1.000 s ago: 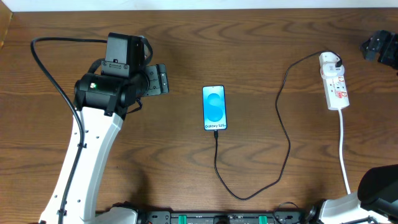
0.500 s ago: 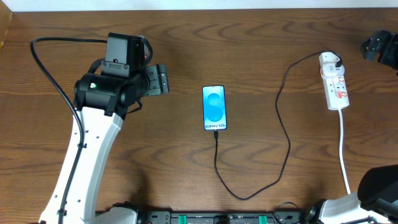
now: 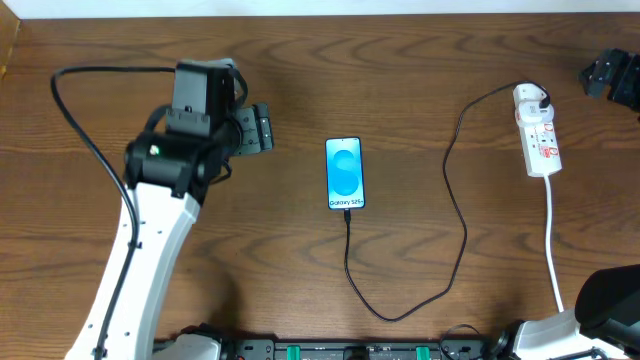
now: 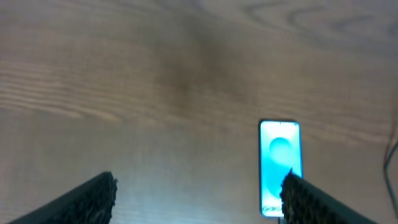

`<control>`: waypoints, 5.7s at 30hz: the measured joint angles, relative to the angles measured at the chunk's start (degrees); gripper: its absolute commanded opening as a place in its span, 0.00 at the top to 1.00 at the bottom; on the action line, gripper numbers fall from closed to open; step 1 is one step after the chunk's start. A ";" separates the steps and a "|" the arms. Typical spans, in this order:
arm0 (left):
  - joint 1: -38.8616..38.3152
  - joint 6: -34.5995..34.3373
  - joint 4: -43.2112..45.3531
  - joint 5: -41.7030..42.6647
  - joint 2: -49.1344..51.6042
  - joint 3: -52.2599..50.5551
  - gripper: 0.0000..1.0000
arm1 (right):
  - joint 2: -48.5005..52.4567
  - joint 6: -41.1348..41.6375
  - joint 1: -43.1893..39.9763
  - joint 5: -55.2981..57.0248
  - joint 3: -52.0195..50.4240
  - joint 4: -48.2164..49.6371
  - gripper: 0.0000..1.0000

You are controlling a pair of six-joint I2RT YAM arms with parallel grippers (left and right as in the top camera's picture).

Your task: Plug charger to phone and switch on socket

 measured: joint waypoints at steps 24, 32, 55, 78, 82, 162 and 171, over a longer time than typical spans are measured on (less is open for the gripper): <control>4.28 7.69 47.34 -1.36 -48.33 -50.56 0.16 | 0.00 0.02 0.00 -0.02 0.00 -0.02 0.01; 6.64 7.87 63.19 -1.36 -58.23 -65.68 0.16 | 0.00 0.02 0.00 0.00 0.00 -0.04 0.01; 10.25 7.89 54.58 -1.38 -76.91 -76.81 0.16 | 0.00 0.02 0.00 0.00 -0.02 -0.02 0.01; 10.32 9.18 44.17 -0.92 -76.94 -76.17 0.16 | 0.00 0.04 0.00 0.00 -0.02 -0.02 0.01; 10.32 9.18 44.17 -0.92 -76.94 -76.15 0.16 | 0.00 0.04 0.00 0.00 -0.02 -0.02 0.01; 10.32 9.33 43.82 -0.94 -76.94 -75.93 0.16 | -70.58 0.63 9.20 1.27 -104.32 91.86 0.01; 10.32 9.35 43.85 -0.92 -76.94 -75.87 0.16 | -86.12 0.63 9.20 2.67 -104.45 73.59 0.01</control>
